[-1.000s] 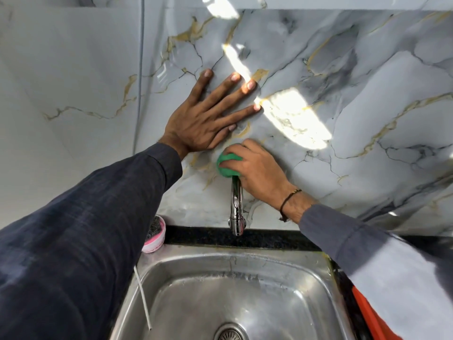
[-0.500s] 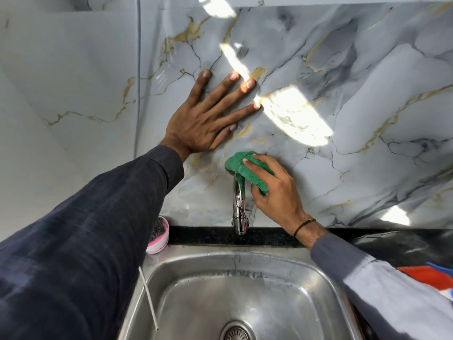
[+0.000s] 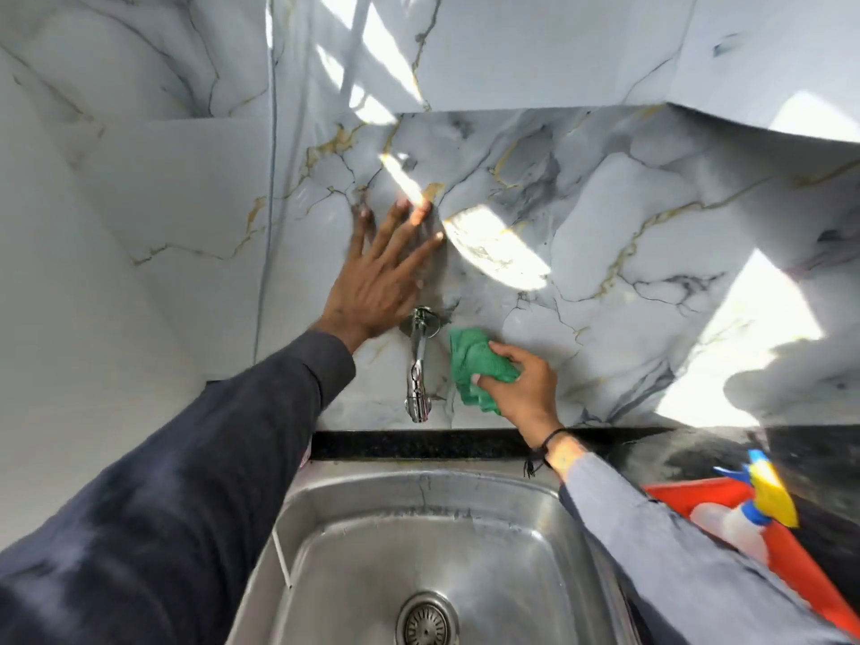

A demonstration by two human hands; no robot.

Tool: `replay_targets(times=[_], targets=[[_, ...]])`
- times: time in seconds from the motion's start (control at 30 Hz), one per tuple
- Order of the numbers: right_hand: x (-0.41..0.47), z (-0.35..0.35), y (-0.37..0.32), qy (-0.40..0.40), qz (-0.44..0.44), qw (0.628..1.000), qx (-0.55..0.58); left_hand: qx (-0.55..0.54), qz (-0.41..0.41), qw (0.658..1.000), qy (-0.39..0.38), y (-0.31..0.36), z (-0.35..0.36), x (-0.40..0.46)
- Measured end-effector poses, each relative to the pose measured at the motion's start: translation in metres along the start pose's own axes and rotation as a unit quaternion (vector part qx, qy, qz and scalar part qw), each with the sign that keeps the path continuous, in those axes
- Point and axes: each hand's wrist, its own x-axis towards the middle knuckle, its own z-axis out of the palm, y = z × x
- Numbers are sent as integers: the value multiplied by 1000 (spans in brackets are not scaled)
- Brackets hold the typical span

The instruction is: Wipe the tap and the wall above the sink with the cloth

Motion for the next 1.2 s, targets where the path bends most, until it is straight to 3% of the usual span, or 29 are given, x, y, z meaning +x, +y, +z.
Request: replay_targets(times=[0.07,0.13,0.2,0.27,0.33,0.43,0.5,0.63,0.7,0.8,0.83,0.93,1.0,1.13,1.2], targets=[[-8,-13,-5,18,-3,999,36,-155,-80,983,-52,42,-12,-13],[-16,-28,-11,37,-10,998,53,-339,-167,924,-58,85,-27,-24],[-26,-45,-17,43,-14,995,84,-483,-263,829,-106,126,-45,-32],[-36,-62,-22,33,2,988,152,-602,-325,709,-172,160,-60,-37],[-52,-88,-22,16,9,988,153,-687,-364,603,-176,190,-71,-43],[-80,-133,-3,-14,53,980,191,-734,-399,528,-153,229,-83,-50],[-94,-164,13,-42,150,939,308,-755,-398,493,-171,255,-91,-53],[-114,-224,50,-201,321,825,420,-813,-365,392,-230,309,-98,-61],[-122,-247,75,-199,334,810,439,-807,-360,395,-250,339,-94,-62],[-129,-274,107,-106,338,855,380,-744,-380,480,-268,379,-86,-69],[-129,-282,117,-83,339,869,352,-730,-387,492,-276,393,-81,-74],[-130,-306,154,-58,309,920,235,-721,-384,480,-320,436,-69,-89],[-131,-322,177,-77,269,958,67,-690,-386,500,-352,467,-57,-97],[-134,-332,214,-123,265,934,-203,-571,-380,609,-398,520,-35,-113],[-135,-328,227,-142,253,921,-259,-534,-373,627,-428,538,-29,-119]])
